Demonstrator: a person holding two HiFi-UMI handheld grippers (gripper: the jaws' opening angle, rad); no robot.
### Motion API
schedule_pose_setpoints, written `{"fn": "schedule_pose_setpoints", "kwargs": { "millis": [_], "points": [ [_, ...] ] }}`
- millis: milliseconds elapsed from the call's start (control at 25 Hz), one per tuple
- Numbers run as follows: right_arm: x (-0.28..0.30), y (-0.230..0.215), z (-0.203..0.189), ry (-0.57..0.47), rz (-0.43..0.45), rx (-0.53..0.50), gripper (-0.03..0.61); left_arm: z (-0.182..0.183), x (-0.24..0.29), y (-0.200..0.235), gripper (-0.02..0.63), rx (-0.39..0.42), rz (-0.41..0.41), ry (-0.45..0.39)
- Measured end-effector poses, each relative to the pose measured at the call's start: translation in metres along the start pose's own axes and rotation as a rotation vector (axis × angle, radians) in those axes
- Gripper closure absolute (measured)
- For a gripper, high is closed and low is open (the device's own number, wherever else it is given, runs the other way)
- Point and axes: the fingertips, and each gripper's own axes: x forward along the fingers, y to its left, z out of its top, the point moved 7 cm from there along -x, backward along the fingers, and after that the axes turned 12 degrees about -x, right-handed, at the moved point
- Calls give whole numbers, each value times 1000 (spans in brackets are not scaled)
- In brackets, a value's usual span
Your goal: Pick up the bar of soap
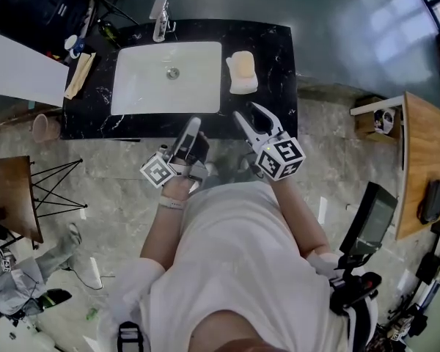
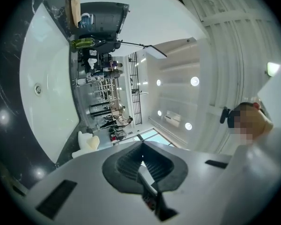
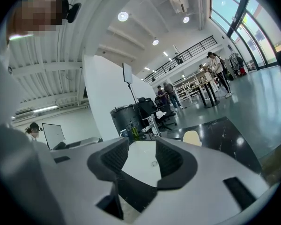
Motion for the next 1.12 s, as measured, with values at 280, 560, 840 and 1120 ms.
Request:
{"fn": "schedule_pose_setpoints", "kwargs": {
  "millis": [280,560,840,1120],
  "points": [
    [6,-43,12,-4,37,2,385,-7,26,-1,606,26,15,-70],
    [22,-81,13,22,29,2,385,-11,43,-1,607,67,24,-101],
    [50,-112,0,119,12,8,385,-5,43,6,606,90,49,-145],
    [96,-140,-21,250,-40,-21,357,12,49,17,606,98,60,-184]
  ]
}}
